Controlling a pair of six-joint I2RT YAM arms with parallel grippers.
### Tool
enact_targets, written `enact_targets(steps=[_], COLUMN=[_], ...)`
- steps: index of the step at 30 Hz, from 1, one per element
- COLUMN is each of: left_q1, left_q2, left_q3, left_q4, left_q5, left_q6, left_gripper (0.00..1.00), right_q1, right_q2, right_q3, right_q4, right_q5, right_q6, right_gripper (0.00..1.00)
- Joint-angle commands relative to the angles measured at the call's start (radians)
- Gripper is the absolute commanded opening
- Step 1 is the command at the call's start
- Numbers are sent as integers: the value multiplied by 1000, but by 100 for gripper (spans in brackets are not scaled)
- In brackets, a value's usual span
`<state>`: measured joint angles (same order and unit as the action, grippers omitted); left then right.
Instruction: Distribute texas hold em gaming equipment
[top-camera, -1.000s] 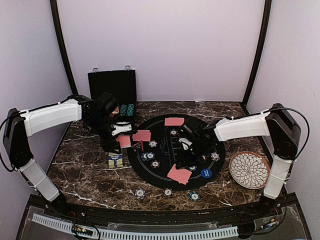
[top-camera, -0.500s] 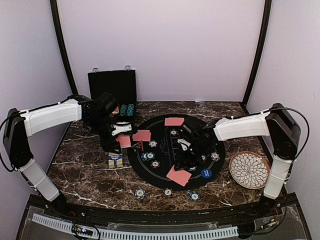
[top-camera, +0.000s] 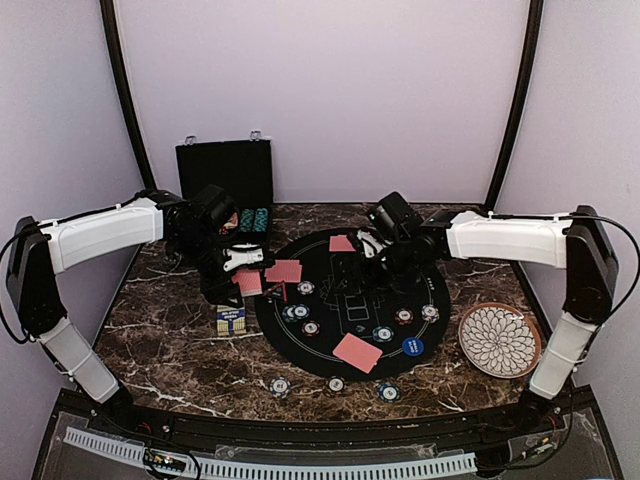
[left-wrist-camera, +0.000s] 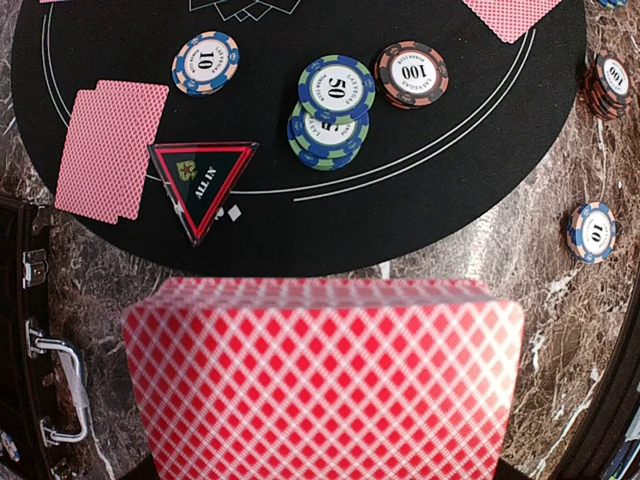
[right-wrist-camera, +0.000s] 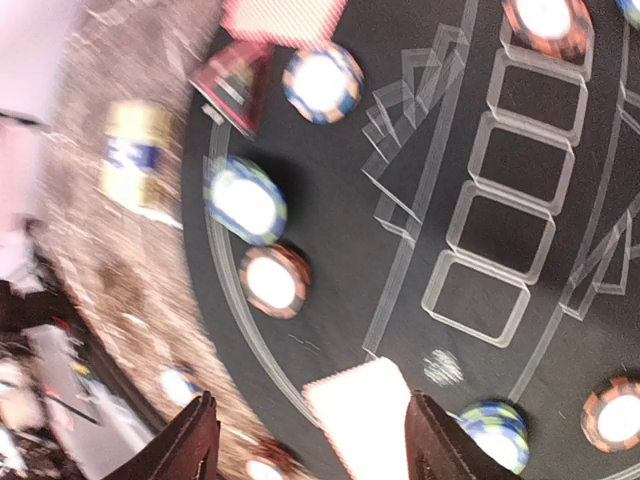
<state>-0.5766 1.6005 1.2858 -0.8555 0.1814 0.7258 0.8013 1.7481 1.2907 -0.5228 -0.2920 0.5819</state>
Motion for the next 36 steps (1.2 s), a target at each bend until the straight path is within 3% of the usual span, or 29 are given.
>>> enact_targets(steps=[1,6,14,36], left_q1=[2,1,1,1], left_q2=[-47,-46,-25,-30], left_q3=[3,5,29,48], left_q4=[-17,3,20,15], left_q5=[11,15,48,69], left_q6=[4,-9,-42,-55], left_gripper=[0,0,0,0], right_q1=[-11,16,64,129], right_q2=[-15,-17,60,325], right_q3=[5,-86,-100,95], right_q4=[225,523,790,1014], right_q5=[-172,-347,-402,-428], right_q6=[123,326,494,649], right_gripper=[64,67,70,74])
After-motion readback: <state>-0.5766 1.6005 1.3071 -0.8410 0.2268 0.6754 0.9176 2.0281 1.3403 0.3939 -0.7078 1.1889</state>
